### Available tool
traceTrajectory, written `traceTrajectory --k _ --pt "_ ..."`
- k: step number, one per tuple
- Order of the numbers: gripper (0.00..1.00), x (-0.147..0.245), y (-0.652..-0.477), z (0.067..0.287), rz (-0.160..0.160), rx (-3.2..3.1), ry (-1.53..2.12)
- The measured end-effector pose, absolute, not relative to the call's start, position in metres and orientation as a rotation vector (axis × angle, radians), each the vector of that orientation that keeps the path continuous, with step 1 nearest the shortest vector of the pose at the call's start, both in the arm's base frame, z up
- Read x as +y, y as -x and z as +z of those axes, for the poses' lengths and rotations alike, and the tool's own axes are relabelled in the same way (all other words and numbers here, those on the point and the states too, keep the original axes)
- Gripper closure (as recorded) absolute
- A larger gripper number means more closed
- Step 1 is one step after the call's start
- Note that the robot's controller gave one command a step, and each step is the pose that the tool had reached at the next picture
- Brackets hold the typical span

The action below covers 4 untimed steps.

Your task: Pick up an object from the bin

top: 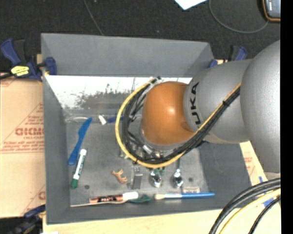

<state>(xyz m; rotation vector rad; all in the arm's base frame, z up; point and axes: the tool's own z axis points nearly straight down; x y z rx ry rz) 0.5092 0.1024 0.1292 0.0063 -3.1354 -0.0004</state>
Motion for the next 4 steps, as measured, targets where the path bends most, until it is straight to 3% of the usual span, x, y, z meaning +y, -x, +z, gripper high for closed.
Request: traceTrajectory --k 1,2,3,4 --pt "0.00 0.102 -0.511 0.134 -0.002 -3.143 0.002" --pt "0.00 0.094 -0.504 0.071 -0.003 -3.124 0.335" --pt "0.00 0.097 -0.505 0.128 -0.002 -3.142 0.128" --pt "0.00 0.015 -0.559 0.100 0.002 -3.126 0.313"
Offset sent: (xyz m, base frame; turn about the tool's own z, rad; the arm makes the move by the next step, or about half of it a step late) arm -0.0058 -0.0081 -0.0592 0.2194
